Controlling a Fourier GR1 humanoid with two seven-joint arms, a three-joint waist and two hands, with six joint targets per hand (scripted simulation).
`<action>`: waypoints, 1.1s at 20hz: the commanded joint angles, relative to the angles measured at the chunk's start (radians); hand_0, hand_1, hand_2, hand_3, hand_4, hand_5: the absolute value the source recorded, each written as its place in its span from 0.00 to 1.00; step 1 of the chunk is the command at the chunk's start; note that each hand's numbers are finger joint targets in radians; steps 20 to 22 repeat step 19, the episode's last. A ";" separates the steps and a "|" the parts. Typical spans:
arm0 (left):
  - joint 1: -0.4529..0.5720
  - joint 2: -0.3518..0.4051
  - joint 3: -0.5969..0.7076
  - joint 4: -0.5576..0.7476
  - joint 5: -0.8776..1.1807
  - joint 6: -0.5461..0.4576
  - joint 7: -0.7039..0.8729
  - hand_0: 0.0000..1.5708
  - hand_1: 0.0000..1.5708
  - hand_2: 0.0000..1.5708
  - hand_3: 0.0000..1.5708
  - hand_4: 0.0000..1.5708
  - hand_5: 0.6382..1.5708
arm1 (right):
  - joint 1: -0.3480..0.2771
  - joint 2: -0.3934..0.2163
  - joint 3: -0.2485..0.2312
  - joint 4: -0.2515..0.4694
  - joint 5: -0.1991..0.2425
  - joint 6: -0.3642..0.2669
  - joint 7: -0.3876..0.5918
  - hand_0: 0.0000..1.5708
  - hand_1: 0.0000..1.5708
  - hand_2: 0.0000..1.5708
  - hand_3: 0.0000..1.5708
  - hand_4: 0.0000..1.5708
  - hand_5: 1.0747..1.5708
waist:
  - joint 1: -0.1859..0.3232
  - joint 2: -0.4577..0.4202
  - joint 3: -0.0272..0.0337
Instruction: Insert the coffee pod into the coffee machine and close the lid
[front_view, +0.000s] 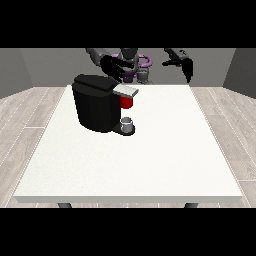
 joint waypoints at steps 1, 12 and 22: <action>0.030 0.012 -0.003 0.039 -0.004 -0.024 -0.075 0.00 0.00 0.00 0.00 0.10 1.00 | -0.053 -0.016 -0.012 0.003 0.010 0.012 -0.011 0.00 0.00 0.00 0.00 0.09 1.00 | 0.005 0.028 0.0000; 0.011 0.031 0.030 0.026 0.038 0.000 -0.007 0.00 0.00 0.00 0.00 0.12 1.00 | 0.121 0.108 0.102 -0.070 -0.030 0.038 -0.117 0.00 0.00 0.00 0.00 0.16 1.00 | -0.056 -0.093 0.0003; 0.103 -0.039 -0.018 0.068 -0.007 0.034 -0.087 0.00 0.00 0.00 0.00 0.12 1.00 | 0.369 0.110 0.223 -0.178 -0.206 -0.064 -0.116 0.00 0.00 0.00 0.00 0.10 1.00 | -0.122 -0.196 0.0002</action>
